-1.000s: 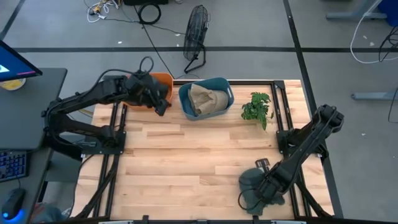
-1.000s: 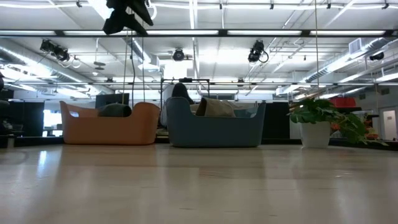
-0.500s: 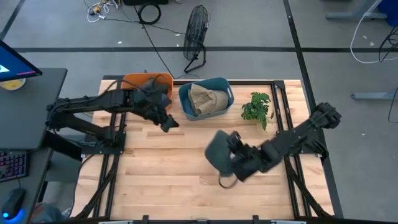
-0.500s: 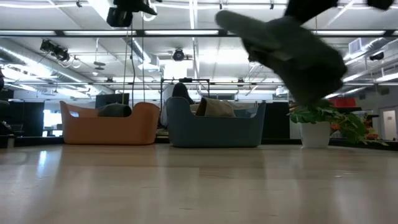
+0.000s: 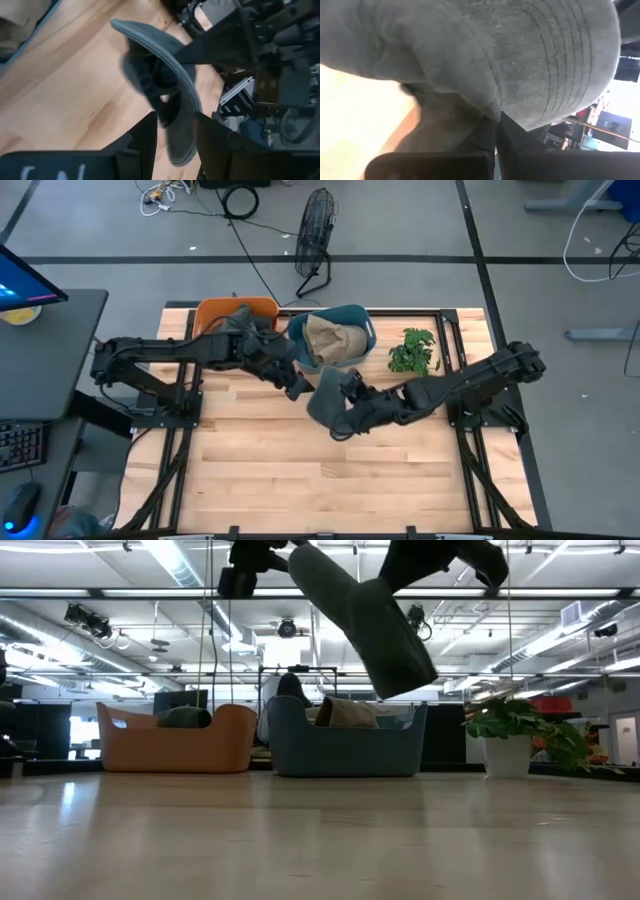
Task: Pick & Place hat
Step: Put the gray cap into the orange bin
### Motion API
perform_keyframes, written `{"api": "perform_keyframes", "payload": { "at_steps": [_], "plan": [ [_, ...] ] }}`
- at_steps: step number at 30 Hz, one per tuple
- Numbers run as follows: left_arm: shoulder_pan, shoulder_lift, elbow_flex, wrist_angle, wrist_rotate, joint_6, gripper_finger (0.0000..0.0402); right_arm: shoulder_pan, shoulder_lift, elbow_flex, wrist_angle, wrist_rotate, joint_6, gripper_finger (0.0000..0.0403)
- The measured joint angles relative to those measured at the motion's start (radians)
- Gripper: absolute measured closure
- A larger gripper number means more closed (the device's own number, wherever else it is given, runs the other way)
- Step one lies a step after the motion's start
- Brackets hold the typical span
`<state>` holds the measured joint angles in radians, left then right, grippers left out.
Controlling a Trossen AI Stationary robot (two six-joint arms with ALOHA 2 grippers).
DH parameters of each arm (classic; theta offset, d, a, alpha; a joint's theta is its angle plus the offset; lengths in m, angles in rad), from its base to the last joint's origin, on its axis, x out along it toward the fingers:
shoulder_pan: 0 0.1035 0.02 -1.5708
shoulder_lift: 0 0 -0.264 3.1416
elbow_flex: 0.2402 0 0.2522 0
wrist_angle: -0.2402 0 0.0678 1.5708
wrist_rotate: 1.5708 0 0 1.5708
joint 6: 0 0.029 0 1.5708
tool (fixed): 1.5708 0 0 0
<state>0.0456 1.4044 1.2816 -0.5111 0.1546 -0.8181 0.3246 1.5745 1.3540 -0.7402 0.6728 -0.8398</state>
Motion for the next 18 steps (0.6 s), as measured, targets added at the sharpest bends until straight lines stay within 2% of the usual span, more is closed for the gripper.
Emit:
{"api": "perform_keyframes", "payload": {
  "at_steps": [18],
  "plan": [
    [0.004,0.000,0.000,0.026,-0.026,-0.010,0.0271,-0.019,0.000,0.000,0.000,-0.065,-0.008,0.0401]
  ]
}}
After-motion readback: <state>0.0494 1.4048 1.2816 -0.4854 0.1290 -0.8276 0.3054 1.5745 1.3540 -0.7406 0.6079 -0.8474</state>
